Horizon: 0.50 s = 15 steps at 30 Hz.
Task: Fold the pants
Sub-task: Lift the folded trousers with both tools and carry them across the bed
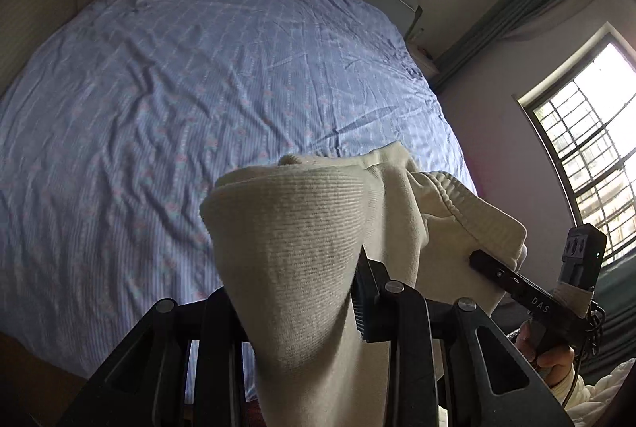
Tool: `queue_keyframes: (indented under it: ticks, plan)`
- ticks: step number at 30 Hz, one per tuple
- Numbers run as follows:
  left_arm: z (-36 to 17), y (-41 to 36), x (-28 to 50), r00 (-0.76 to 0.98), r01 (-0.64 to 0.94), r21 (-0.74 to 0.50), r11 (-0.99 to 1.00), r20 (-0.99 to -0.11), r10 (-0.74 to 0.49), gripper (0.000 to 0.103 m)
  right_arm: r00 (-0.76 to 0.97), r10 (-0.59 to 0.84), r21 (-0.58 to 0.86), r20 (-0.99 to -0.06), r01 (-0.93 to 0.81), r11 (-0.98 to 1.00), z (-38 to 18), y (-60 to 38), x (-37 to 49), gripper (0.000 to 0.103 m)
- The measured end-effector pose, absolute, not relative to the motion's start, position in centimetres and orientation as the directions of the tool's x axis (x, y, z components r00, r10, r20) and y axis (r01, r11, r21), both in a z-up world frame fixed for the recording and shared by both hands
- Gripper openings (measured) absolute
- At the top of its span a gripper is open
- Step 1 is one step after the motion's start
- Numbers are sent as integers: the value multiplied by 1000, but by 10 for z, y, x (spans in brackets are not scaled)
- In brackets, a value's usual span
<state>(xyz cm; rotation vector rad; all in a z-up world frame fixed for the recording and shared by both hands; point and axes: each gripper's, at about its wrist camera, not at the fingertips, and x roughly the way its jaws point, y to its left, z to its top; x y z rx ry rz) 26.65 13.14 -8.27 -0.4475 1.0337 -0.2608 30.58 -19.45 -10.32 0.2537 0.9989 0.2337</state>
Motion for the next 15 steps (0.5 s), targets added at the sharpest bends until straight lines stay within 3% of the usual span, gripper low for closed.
queue_keyframes:
  ticks: [7,15]
  plan:
    - [-70,168,215,545,-106,-422,900,-782,-302,30,465,427,368,-775,-218,904,-104,-151,293,42]
    - [-60,231,207,606,-152,-443,883,-748,-271,30,463,475,345,-748,-339,875,-86,-88,294,42]
